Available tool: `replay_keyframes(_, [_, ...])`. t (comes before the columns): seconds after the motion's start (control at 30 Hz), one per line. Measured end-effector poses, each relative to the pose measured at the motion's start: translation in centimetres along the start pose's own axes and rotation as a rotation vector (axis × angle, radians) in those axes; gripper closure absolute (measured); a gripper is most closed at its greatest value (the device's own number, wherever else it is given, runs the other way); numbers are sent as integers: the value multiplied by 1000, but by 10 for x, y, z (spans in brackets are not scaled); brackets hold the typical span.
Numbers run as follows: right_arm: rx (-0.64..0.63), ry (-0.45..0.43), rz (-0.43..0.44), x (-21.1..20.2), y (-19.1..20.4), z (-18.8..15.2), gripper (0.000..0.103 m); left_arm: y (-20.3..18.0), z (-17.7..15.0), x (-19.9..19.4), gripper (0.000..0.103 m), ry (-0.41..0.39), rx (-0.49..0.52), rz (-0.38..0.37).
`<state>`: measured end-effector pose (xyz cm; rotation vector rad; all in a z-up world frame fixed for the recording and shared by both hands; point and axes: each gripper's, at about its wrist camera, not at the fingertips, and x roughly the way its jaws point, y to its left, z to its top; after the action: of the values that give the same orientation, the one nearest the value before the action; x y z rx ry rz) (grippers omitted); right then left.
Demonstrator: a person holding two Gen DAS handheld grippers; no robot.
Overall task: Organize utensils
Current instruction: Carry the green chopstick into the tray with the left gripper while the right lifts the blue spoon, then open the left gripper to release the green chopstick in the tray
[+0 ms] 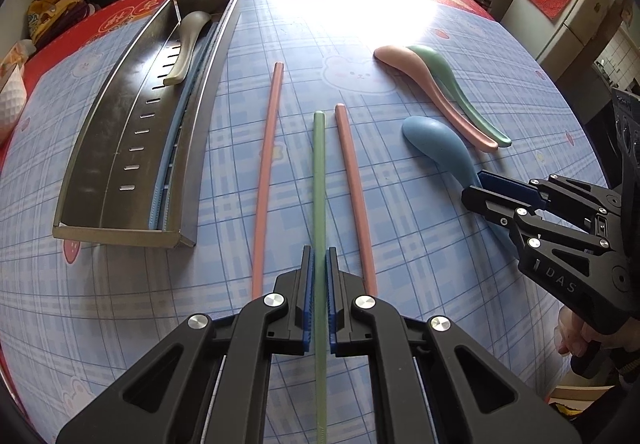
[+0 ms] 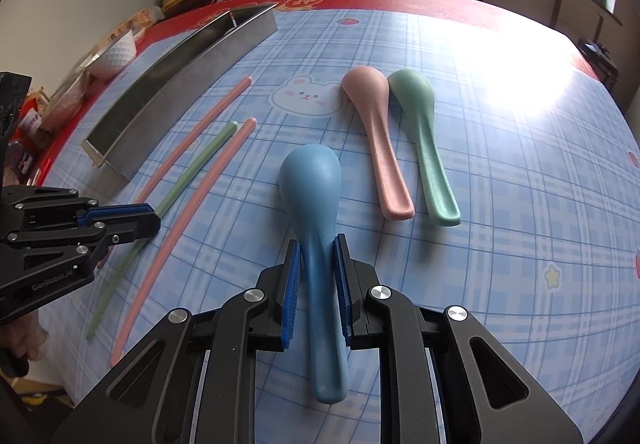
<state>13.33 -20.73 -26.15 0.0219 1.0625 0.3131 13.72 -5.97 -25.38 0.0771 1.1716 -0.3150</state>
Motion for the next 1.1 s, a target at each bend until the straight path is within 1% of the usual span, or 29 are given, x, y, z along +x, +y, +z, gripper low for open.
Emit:
replay_keyframes(0.13, [0,-1,0,0,0,0,85,2,-2,-7,97,-12,-7,-6])
replay_keyframes(0.33, [4,-2,2,-1,-1,0,85,7,-5,-25,97,-47,-25,-41])
replay_keyframes(0.43, [11,-3,5,-1,-2,0,85,11,-2,-40,97,-82,-32,-55])
replay_keyframes(0.57, [20,-5,3,-2,-2,0,85,31,8,-64,97,-132,-88,-82])
replay_keyframes(0.73, [47,-2,6,-2,-4,-1,85,66,35,-79,97,-166,-154,-98])
replay_keyframes(0.83, [60,1,-3,-2,-4,0,85,79,59,-79,97,-178,-129,-83])
replay_keyframes(0.93, [75,1,-15,-1,-3,1,85,88,84,-69,97,-177,-101,-68])
replay_keyframes(1.07, [94,1,-28,0,-1,2,85,104,110,-43,97,-136,-107,-77])
replay_keyframes(1.1, [98,1,-31,1,-1,2,85,105,115,-36,97,-126,-98,-67])
